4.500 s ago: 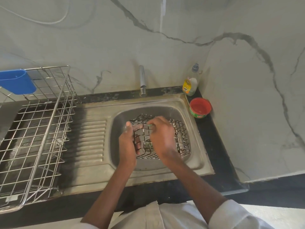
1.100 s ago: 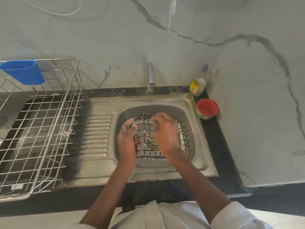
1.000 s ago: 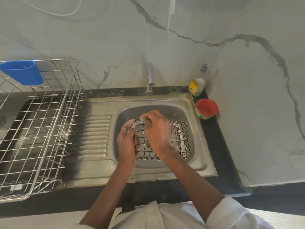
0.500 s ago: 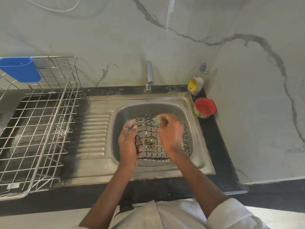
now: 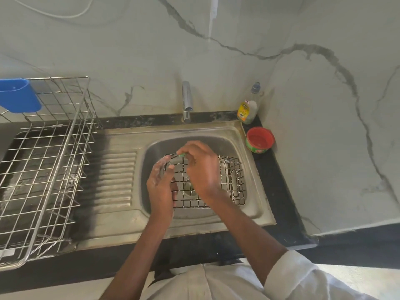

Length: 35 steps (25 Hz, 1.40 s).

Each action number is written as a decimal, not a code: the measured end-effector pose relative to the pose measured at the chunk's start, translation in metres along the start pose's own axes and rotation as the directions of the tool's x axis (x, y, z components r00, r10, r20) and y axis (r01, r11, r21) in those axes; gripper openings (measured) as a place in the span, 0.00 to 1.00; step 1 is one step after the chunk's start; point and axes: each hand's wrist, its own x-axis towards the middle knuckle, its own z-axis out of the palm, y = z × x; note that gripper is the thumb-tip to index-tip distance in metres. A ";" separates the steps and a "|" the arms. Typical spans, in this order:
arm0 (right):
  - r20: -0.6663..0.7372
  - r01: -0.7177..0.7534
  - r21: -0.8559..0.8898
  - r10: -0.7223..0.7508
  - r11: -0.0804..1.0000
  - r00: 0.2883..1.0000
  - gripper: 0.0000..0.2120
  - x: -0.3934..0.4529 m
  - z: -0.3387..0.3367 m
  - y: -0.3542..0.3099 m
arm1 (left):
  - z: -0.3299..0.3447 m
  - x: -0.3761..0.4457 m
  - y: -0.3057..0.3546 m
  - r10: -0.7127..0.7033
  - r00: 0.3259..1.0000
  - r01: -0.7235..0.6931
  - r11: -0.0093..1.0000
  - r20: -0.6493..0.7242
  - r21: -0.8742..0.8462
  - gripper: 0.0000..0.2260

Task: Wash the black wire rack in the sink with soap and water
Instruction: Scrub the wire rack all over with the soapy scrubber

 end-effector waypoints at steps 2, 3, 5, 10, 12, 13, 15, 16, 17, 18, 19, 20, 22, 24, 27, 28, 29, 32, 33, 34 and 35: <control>0.018 0.019 -0.012 -0.018 1.000 1.000 0.18 0.002 -0.004 0.010 | -0.002 0.002 0.000 -0.011 1.000 0.011 1.000 -0.025 -0.021 0.11; 0.011 -0.027 -0.035 0.027 0.999 1.000 0.19 0.001 -0.011 0.021 | -0.003 0.003 -0.001 -0.013 1.000 0.012 0.999 -0.028 -0.031 0.12; -0.027 -0.206 -0.107 0.204 0.973 0.979 0.21 -0.003 -0.028 0.052 | -0.006 0.002 -0.001 -0.011 1.000 0.010 0.999 -0.024 -0.040 0.12; -0.082 -0.600 -0.300 0.607 0.742 0.791 0.15 -0.012 -0.068 0.116 | -0.010 -0.001 0.002 -0.005 1.000 0.005 1.000 0.010 0.003 0.12; -0.078 -0.642 -0.313 0.655 0.700 0.751 0.14 -0.015 -0.067 0.119 | -0.008 0.000 0.002 -0.015 1.000 0.015 1.000 0.012 0.014 0.12; -0.087 -0.658 -0.302 0.667 0.690 0.740 0.14 -0.017 -0.067 0.118 | -0.007 0.000 0.001 -0.023 1.000 0.023 1.000 0.006 0.020 0.12; -0.101 -0.672 -0.288 0.676 0.683 0.730 0.15 -0.026 -0.066 0.115 | -0.008 0.000 0.001 -0.042 0.999 0.042 0.999 -0.013 0.018 0.12; -0.109 -0.667 -0.287 0.668 0.688 0.736 0.15 -0.033 -0.067 0.113 | -0.009 0.001 0.001 -0.051 0.998 0.052 0.999 -0.023 0.009 0.12; -0.123 -0.652 -0.283 0.648 0.703 0.752 0.15 -0.039 -0.068 0.111 | -0.010 0.003 0.000 -0.060 0.998 0.060 0.998 -0.032 0.001 0.12; -0.139 -0.631 -0.273 0.619 0.726 0.773 0.14 -0.042 -0.070 0.109 | -0.010 0.005 0.000 -0.064 0.997 0.063 0.998 -0.041 -0.003 0.13; -0.154 -0.606 -0.261 0.588 0.751 0.794 0.13 -0.041 -0.072 0.108 | -0.011 0.006 0.001 -0.063 0.997 0.063 0.998 -0.047 0.002 0.13; -0.164 -0.578 -0.249 0.554 0.777 0.816 0.13 -0.037 -0.072 0.107 | -0.011 0.006 0.002 -0.059 0.997 0.059 0.998 -0.042 0.010 0.13; -0.133 -0.529 -0.236 0.512 0.815 0.848 0.12 -0.023 -0.067 0.106 | -0.010 0.003 0.002 -0.049 0.999 0.050 0.999 -0.013 0.021 0.13; -0.065 -0.469 -0.231 0.468 0.852 0.881 0.11 -0.015 -0.054 0.094 | -0.005 -0.002 0.003 -0.042 0.999 0.042 0.999 -0.002 0.022 0.12; 0.018 -0.278 -0.188 0.287 0.942 0.958 0.12 -0.014 -0.022 0.047 | -0.001 -0.004 0.002 -0.042 0.999 0.042 0.999 -0.008 0.034 0.12; 0.028 -0.188 -0.156 0.194 0.970 0.981 0.13 -0.012 -0.010 0.028 | 0.001 -0.004 0.003 -0.040 0.999 0.040 0.998 -0.006 0.040 0.11; 0.037 -0.117 -0.112 0.121 0.987 0.992 0.13 -0.008 0.000 0.008 | 0.003 -0.004 0.004 -0.032 0.999 0.032 0.998 -0.006 0.046 0.12; 0.125 -0.057 -0.035 0.061 0.998 0.990 0.15 0.013 0.013 -0.027 | 0.005 -0.003 0.008 -0.002 1.000 0.002 0.999 0.002 0.042 0.14; 0.102 -0.047 -0.041 0.051 0.998 0.993 0.15 0.016 0.011 -0.028 | 0.004 -0.003 0.009 0.000 1.000 0.000 0.999 0.007 0.035 0.14; 0.064 -0.044 -0.037 0.046 0.998 0.997 0.15 0.016 0.007 -0.020 | 0.003 -0.003 0.010 -0.003 1.000 0.003 0.999 0.010 0.033 0.14; 0.029 -0.068 -0.023 0.068 0.997 0.997 0.15 0.014 0.001 -0.007 | 0.000 -0.003 0.010 -0.008 1.000 0.008 1.000 0.009 0.027 0.13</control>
